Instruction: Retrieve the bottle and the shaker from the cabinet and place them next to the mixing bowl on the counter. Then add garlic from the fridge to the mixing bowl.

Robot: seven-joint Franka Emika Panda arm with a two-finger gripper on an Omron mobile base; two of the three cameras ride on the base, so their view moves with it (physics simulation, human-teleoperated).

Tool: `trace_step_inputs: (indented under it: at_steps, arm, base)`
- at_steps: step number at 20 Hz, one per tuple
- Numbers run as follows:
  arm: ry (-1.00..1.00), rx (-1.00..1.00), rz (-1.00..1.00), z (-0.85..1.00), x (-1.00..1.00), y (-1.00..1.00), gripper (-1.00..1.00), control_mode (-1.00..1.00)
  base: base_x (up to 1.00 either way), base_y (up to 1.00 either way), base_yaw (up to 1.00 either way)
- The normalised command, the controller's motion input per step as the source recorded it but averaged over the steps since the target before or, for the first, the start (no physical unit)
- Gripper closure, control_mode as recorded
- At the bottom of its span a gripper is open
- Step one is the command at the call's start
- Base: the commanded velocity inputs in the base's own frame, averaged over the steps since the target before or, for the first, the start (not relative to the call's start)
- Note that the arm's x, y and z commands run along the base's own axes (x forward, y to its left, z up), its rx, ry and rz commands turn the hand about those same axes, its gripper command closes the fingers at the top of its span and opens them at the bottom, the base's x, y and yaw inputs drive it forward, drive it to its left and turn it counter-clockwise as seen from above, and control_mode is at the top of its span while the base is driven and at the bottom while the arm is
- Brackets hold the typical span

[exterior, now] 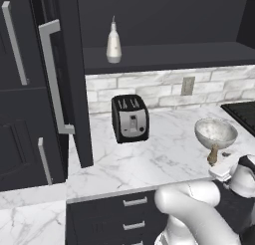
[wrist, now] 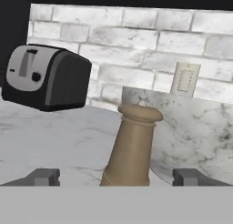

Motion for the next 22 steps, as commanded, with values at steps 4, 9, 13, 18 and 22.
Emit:
trace_step_inputs:
  at_steps: [4, 9, 13, 18, 22]
  arm:
    - [-0.05, 0.0, -0.01, 0.46, -0.67, -0.01, -1.0, -1.0]
    - [-0.02, -0.07, 0.0, 0.78, -0.48, 0.08, -1.0, -1.0]
    - [0.07, -0.18, 0.0, 1.0, -0.3, 0.19, -1.0, -1.0]
    - [0.13, -0.22, 0.0, 1.0, -0.21, 0.5, -1.0, -1.0]
    - [0.12, -0.16, 0.0, 1.0, -0.11, 0.68, -1.0, -1.0]
  base:
    - [0.0, 0.0, 0.0]
    - [0.0, 0.0, 0.0]
    - [0.0, 0.0, 0.0]
    - [0.0, 0.0, 0.0]
    - [0.0, 0.0, 0.0]
